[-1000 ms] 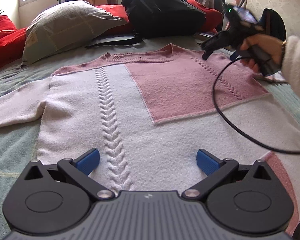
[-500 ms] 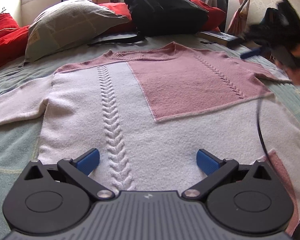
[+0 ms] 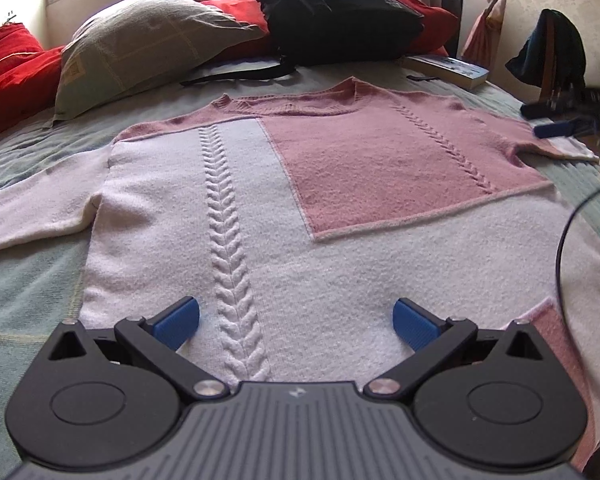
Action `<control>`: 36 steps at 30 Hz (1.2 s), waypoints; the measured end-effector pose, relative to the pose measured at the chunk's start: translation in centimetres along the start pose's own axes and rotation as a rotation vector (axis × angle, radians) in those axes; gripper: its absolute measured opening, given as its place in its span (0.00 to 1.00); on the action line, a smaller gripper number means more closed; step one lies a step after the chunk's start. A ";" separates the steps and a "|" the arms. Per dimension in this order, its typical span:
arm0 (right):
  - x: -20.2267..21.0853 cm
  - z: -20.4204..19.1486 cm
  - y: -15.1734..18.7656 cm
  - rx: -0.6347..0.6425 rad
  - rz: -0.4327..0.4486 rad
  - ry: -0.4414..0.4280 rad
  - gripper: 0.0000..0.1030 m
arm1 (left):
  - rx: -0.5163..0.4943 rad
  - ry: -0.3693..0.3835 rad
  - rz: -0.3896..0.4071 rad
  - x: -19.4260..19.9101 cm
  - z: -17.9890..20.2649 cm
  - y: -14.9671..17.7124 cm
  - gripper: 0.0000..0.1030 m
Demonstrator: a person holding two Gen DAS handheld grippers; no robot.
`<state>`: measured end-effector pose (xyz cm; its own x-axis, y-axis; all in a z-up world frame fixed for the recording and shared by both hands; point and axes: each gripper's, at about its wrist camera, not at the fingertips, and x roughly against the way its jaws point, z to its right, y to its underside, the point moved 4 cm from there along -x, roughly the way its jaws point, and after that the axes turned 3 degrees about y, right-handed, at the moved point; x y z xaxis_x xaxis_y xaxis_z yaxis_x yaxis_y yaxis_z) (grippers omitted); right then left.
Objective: Fold clothes
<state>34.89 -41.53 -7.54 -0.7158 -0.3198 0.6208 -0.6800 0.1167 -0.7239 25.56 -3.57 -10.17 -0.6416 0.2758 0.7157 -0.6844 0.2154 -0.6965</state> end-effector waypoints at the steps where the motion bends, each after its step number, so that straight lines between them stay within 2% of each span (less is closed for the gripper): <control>1: 0.3 1.8 -0.8 -0.036 0.012 0.022 1.00 | 0.002 0.003 0.010 0.3 0.2 -0.2 0.99; 5: 0.9 9.9 -2.6 -0.221 0.032 0.069 1.00 | -0.008 0.029 0.031 0.8 1.6 -1.2 0.99; 9: 0.2 16.8 -2.5 -0.417 0.012 -0.019 1.00 | -0.033 0.022 0.043 0.1 3.7 -2.1 0.99; 11: 0.1 19.0 -2.4 -0.449 0.006 -0.054 1.00 | -0.037 0.040 0.042 -0.4 4.8 -2.5 0.99; 16: 1.9 22.8 -2.2 -0.421 0.007 -0.034 1.00 | -0.103 0.052 0.023 -1.6 7.7 -3.0 0.99; 21: 4.4 27.6 -1.8 -0.473 0.039 0.061 1.00 | -0.128 0.071 0.019 -2.3 9.6 -3.4 0.99; 26: 6.4 30.7 -1.6 -0.586 0.157 0.156 1.00 | -0.149 0.076 0.008 -2.4 10.3 -3.3 0.99; 28: 6.5 30.8 -1.8 -0.596 0.176 0.139 1.00 | -0.151 0.073 0.009 -2.4 10.2 -3.4 0.99; 32: 4.9 30.3 -2.4 -0.530 0.119 0.149 1.00 | -0.146 0.061 0.007 -2.4 9.9 -3.3 0.99; 34: 4.7 30.7 -2.5 -0.514 0.127 0.206 1.00 | -0.144 0.052 0.003 -2.5 9.7 -3.3 0.99; 36: 5.4 30.9 -2.7 -0.514 0.159 0.331 1.00 | -0.143 0.051 0.001 -2.6 9.6 -3.1 0.99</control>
<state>37.79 -72.66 -11.51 -0.7698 0.0368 0.6372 -0.4920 0.6018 -0.6292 26.03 -13.96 -9.34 -0.6215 0.3224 0.7140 -0.6249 0.3456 -0.7000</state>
